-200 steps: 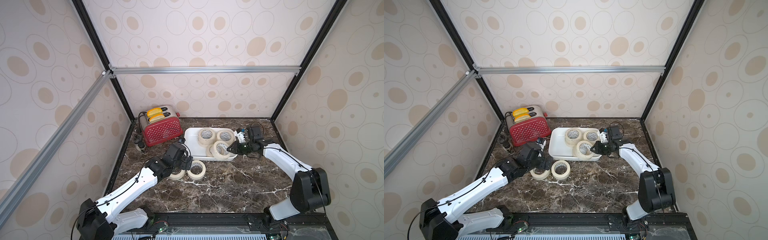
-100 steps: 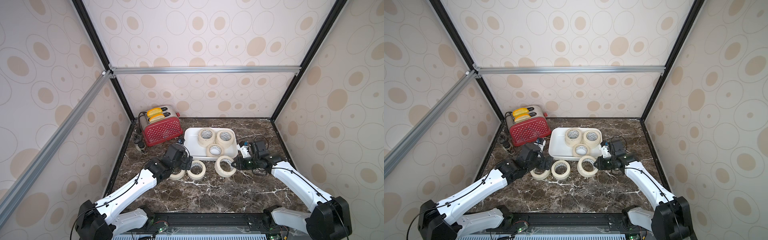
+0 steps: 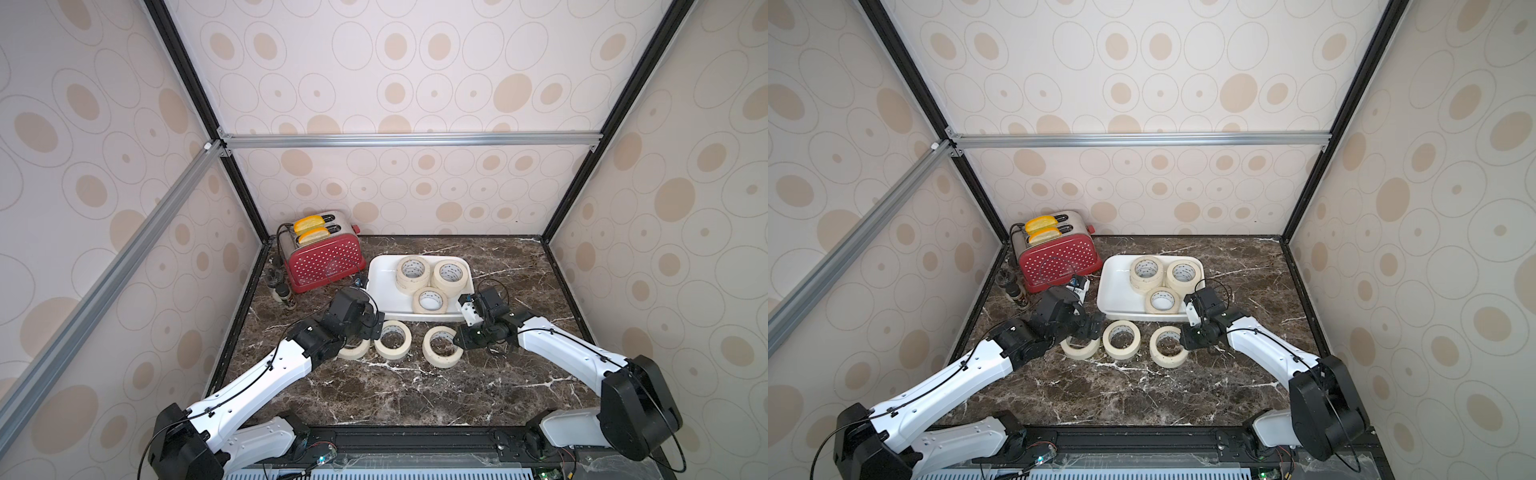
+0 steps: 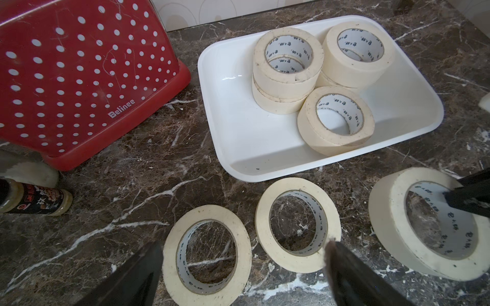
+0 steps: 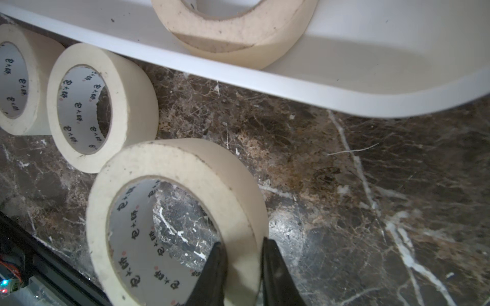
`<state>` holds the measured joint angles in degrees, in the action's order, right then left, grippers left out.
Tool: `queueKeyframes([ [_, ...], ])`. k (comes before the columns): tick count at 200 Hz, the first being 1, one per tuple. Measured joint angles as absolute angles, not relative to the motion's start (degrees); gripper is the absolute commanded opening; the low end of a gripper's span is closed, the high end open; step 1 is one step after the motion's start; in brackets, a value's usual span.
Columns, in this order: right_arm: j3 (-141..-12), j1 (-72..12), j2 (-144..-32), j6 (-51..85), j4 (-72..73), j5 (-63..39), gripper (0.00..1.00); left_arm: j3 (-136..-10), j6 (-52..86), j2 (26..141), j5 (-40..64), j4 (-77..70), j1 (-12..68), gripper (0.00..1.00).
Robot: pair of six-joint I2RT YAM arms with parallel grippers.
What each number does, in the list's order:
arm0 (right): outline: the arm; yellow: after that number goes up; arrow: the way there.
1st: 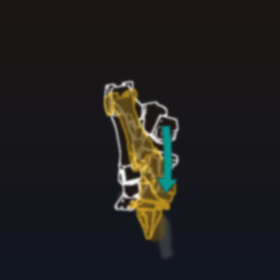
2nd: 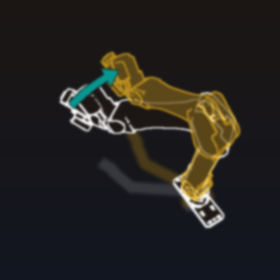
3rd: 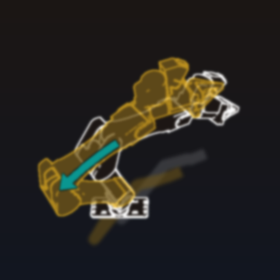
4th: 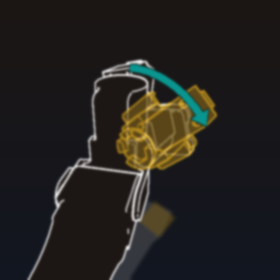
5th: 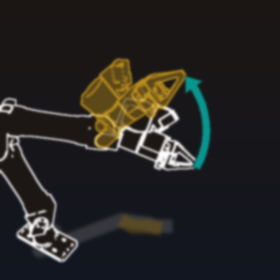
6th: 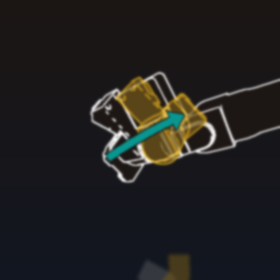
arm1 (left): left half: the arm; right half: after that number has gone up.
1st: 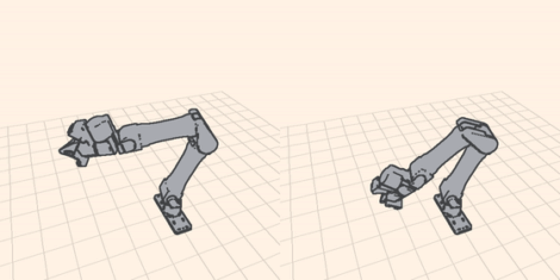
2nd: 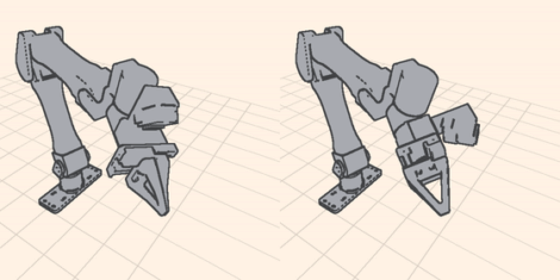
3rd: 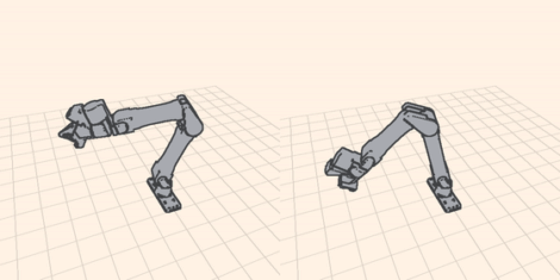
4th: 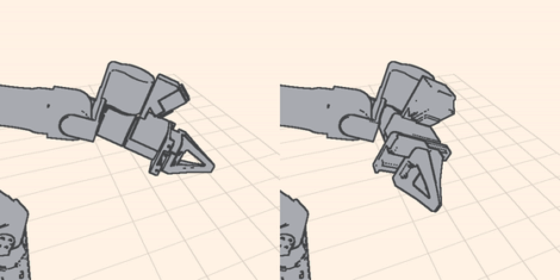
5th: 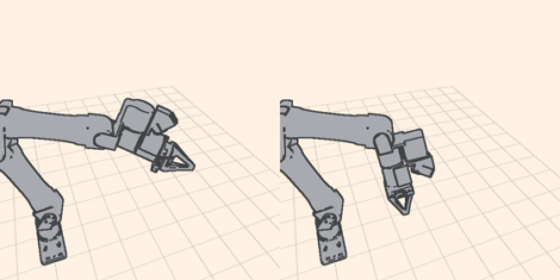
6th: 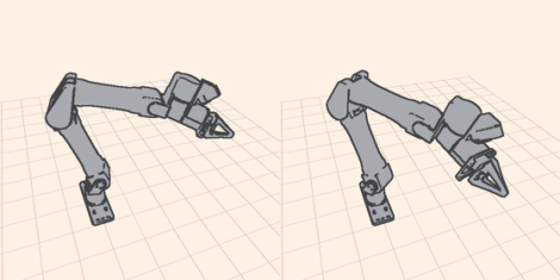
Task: Take out the art tape in the storage box
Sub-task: Place the art tape at the center of the board.
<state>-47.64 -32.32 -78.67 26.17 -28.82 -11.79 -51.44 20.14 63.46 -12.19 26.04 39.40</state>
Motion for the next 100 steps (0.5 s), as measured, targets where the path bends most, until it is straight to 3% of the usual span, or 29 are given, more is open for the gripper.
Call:
queueKeyframes([
  [100,-49.54,-32.36,-86.70,26.76,-23.27,-10.35,0.08,-51.44,20.14,63.64,-12.16,26.20,39.40,0.99],
])
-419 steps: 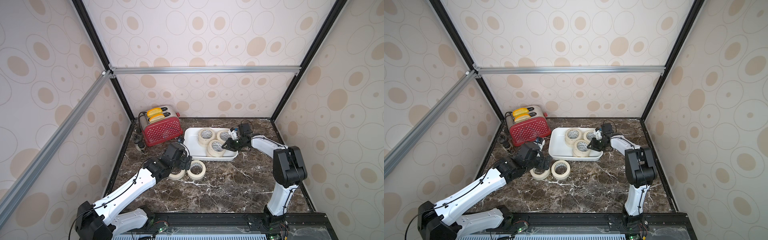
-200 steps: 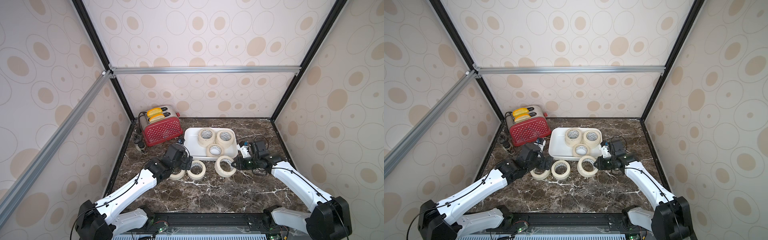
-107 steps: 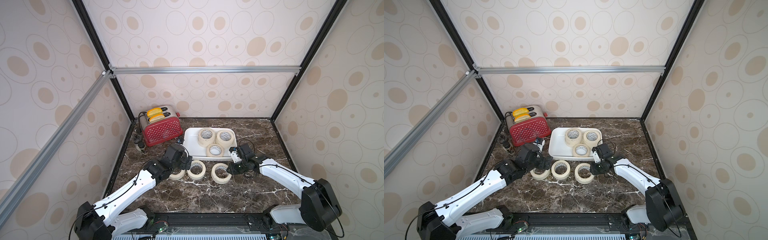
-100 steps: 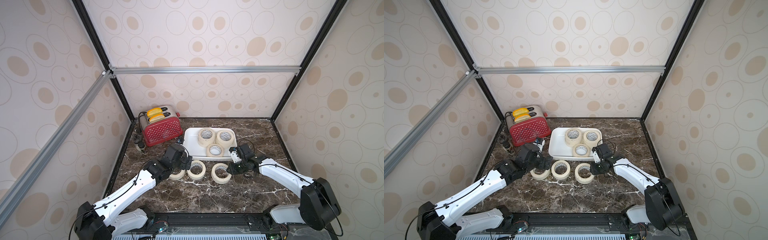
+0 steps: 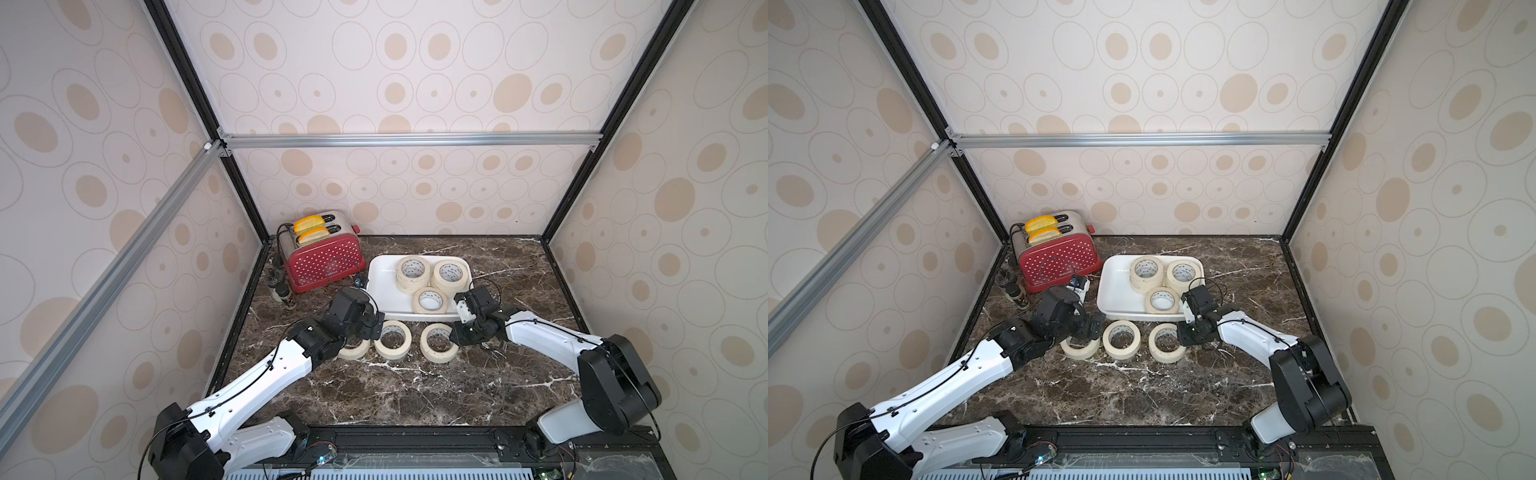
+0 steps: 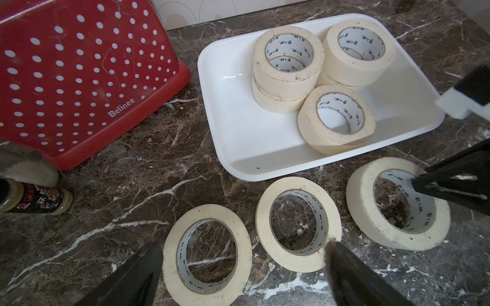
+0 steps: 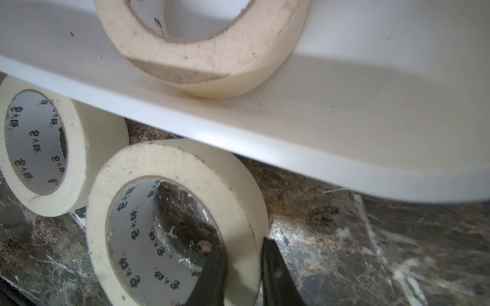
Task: Take out the art tape in the storage box
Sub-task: Place the art tape at the center of the board.
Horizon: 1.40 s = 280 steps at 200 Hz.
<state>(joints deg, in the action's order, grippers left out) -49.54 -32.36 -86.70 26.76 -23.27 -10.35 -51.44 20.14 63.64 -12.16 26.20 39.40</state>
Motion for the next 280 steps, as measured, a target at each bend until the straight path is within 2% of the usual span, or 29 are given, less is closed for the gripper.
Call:
queueKeyframes([
  [105,-53.15,-32.36,-91.31,25.98,-22.50,-10.52,0.10,-51.46,20.12,64.38,-12.14,26.22,39.40,0.99],
  [142,-53.30,-32.36,-92.03,25.89,-22.50,-10.35,0.15,-51.46,20.12,64.40,-12.14,26.22,39.40,0.99],
  [153,-53.30,-32.36,-92.09,25.85,-22.48,-10.39,0.19,-51.46,20.12,64.40,-12.14,26.22,39.40,0.99],
  [191,-53.34,-32.36,-92.49,25.56,-22.59,-10.52,0.41,-51.46,20.12,64.42,-12.40,26.24,39.40,0.99],
  [228,-53.41,-32.36,-90.67,25.12,-23.55,-9.98,0.52,-51.46,20.12,64.36,-12.95,26.26,39.40,0.99],
  [280,-56.36,-31.64,-82.26,23.49,-25.96,-8.93,0.65,-51.46,20.16,63.18,-13.17,26.30,39.40,0.99],
])
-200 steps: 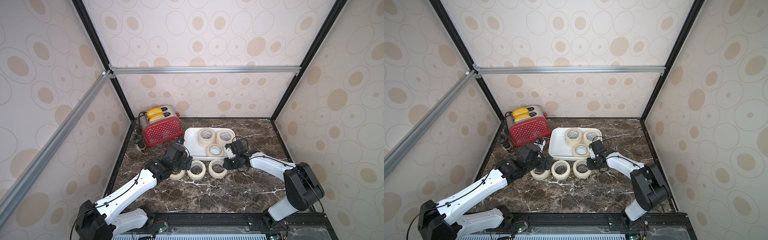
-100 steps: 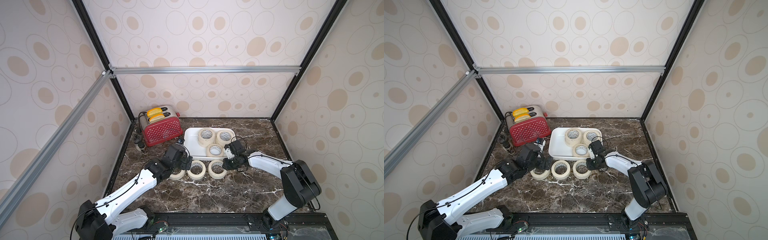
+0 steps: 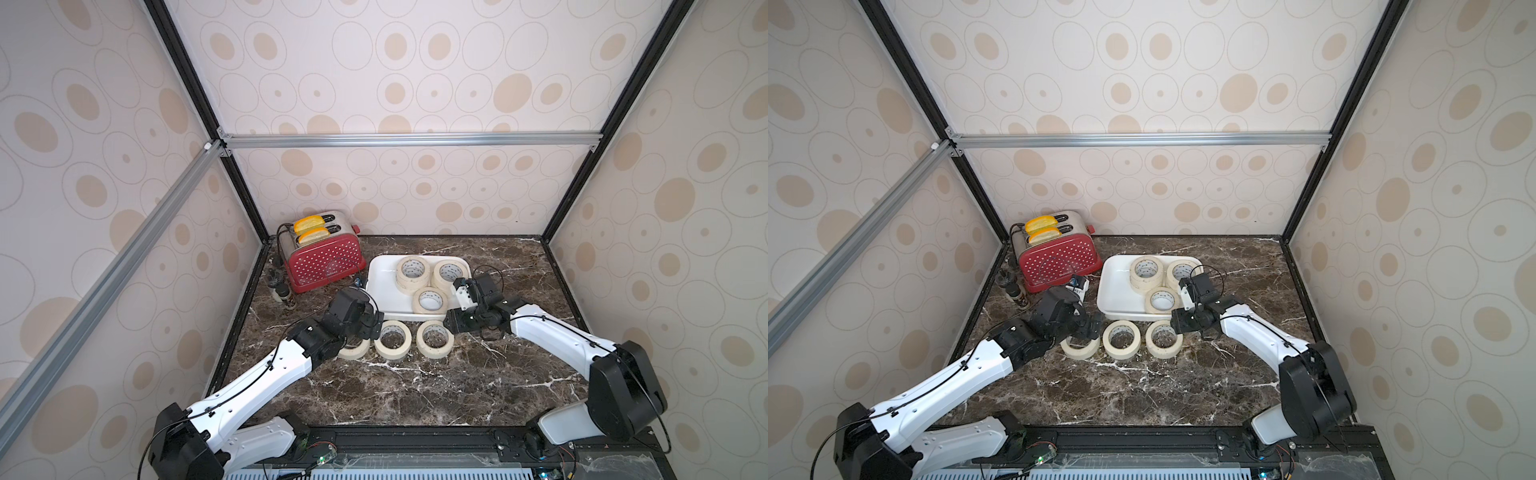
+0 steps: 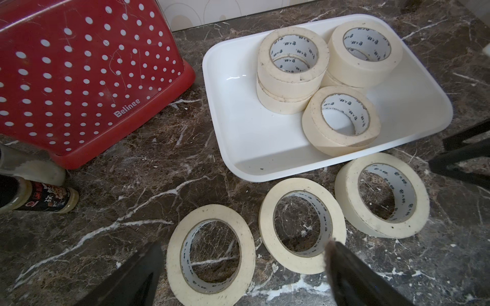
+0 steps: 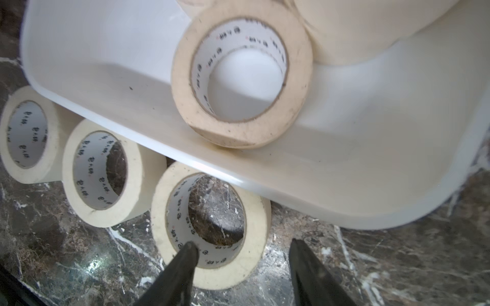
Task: Take out the art tape in the storage box
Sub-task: Place the art tape at the center of the board, then pick up the art tape from the storage box.
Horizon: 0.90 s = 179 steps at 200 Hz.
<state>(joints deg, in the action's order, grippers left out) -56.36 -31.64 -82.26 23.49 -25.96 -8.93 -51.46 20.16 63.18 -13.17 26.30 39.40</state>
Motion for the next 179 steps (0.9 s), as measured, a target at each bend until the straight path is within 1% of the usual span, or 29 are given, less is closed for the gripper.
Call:
queueKeyframes([
  [23,-58.98,-29.74,-81.01,23.07,-25.41,-8.88,0.71,-51.46,20.16,62.35,-13.41,26.46,39.40,0.99],
  [67,-62.85,-25.30,-84.66,23.97,-23.68,-9.08,0.71,-51.99,20.10,60.40,-14.72,28.01,39.40,0.99],
  [134,-66.59,-24.84,-97.34,27.70,-21.85,-9.30,0.67,-52.45,19.66,59.55,-15.11,29.28,39.40,0.99],
  [179,-69.32,-24.84,-103.15,30.98,-19.97,-10.63,0.65,-52.45,19.64,59.59,-15.07,29.30,39.40,0.99],
])
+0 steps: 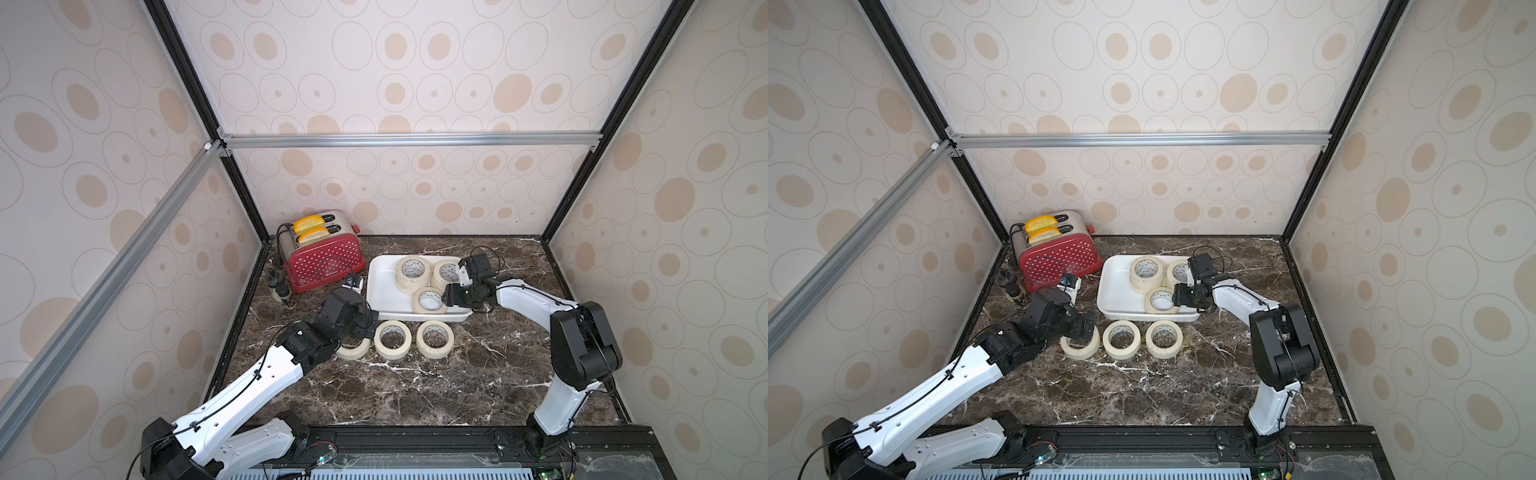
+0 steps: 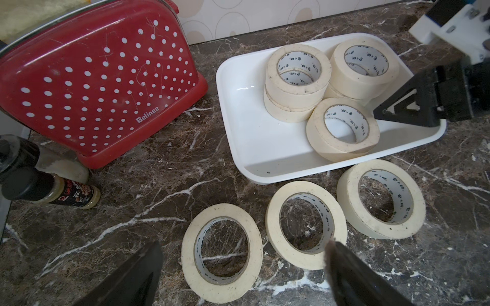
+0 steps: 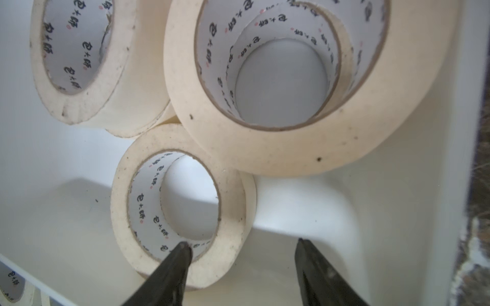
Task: Take out the art tape in the storage box
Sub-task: Pick up the art tape from the storage box.
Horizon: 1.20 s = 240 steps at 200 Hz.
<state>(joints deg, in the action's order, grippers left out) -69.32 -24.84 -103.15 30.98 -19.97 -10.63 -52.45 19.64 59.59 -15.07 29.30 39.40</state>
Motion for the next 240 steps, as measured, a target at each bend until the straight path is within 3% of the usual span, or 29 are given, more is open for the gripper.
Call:
queueKeyframes([
  [61,-71.09,-24.84,-108.14,32.73,-18.61,-12.05,0.52,-52.45,19.57,59.90,-14.44,29.39,39.40,0.99],
  [126,-71.07,-24.93,-109.34,33.63,-16.82,-13.65,0.23,-52.45,19.53,60.51,-14.22,29.71,39.40,0.99],
  [190,-69.71,-24.91,-107.96,33.63,-16.25,-13.50,0.11,-52.51,19.51,60.60,-14.24,29.95,39.40,0.99],
  [240,-68.31,-24.82,-102.35,32.97,-16.58,-13.85,0.09,-52.86,19.53,60.99,-14.24,30.55,39.40,0.99],
])
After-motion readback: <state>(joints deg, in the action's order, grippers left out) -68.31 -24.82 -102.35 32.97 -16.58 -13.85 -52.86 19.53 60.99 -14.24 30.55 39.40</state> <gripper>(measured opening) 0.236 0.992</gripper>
